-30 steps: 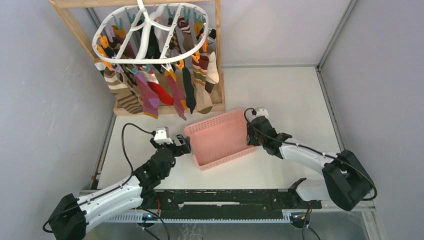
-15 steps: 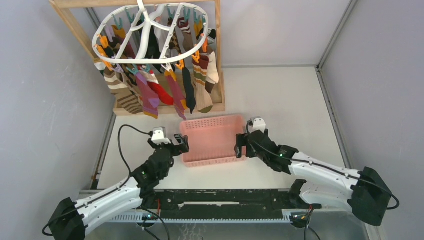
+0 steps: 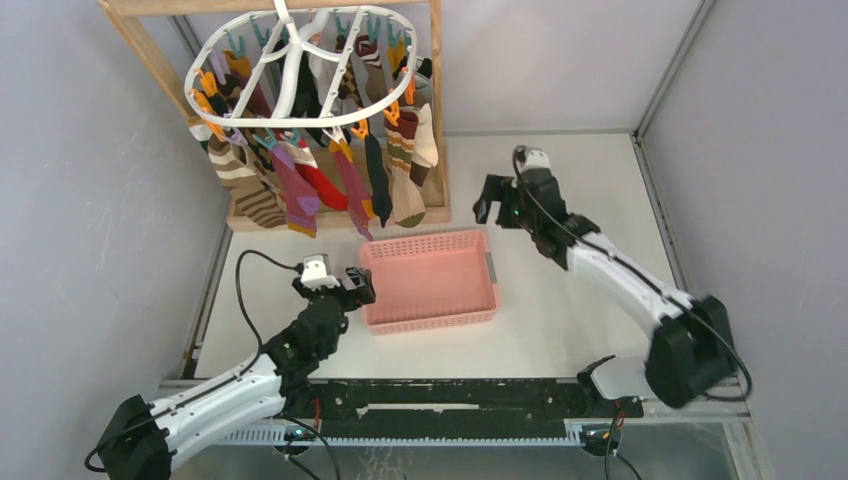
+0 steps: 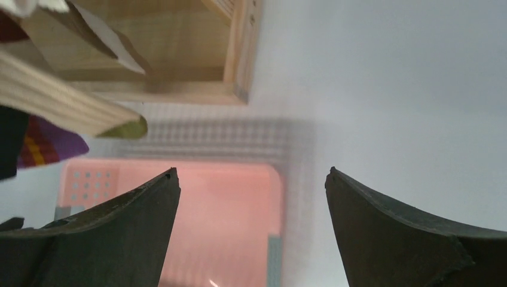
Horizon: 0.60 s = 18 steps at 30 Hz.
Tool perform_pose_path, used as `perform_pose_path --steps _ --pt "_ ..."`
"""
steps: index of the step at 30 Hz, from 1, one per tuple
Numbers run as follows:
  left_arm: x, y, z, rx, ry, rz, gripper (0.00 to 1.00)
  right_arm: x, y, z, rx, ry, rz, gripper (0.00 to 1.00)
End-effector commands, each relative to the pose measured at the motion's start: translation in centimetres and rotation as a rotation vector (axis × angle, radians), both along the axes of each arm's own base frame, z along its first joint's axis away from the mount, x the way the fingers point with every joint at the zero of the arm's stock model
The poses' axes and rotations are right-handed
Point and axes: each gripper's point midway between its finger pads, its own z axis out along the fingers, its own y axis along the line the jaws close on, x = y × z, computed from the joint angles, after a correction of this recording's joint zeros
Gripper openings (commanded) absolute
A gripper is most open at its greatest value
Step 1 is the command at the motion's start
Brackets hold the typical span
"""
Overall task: Remove the socks clipped to the hanger
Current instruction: Move the bin to the center of the board.
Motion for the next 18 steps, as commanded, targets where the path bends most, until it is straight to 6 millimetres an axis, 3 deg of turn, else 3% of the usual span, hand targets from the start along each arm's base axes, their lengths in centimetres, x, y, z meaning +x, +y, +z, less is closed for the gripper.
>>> perform_pose_path --steps 1,3,9,18 --pt "0.8 0.2 2.1 -0.017 -0.051 0.03 1.0 5.0 4.1 1.0 0.028 -0.004 0.117 0.92" --pt "0.9 0.2 2.1 -0.006 -0.051 0.033 1.0 7.3 5.1 0.0 0.011 0.025 0.106 0.78" --pt "1.0 0.2 1.8 0.005 -0.047 0.032 1.0 12.8 7.9 -4.2 -0.022 0.08 0.062 0.76" --pt "1.5 -0.4 1.1 0.029 -0.031 0.02 1.0 15.6 10.4 -9.0 -0.093 0.136 0.004 0.74"
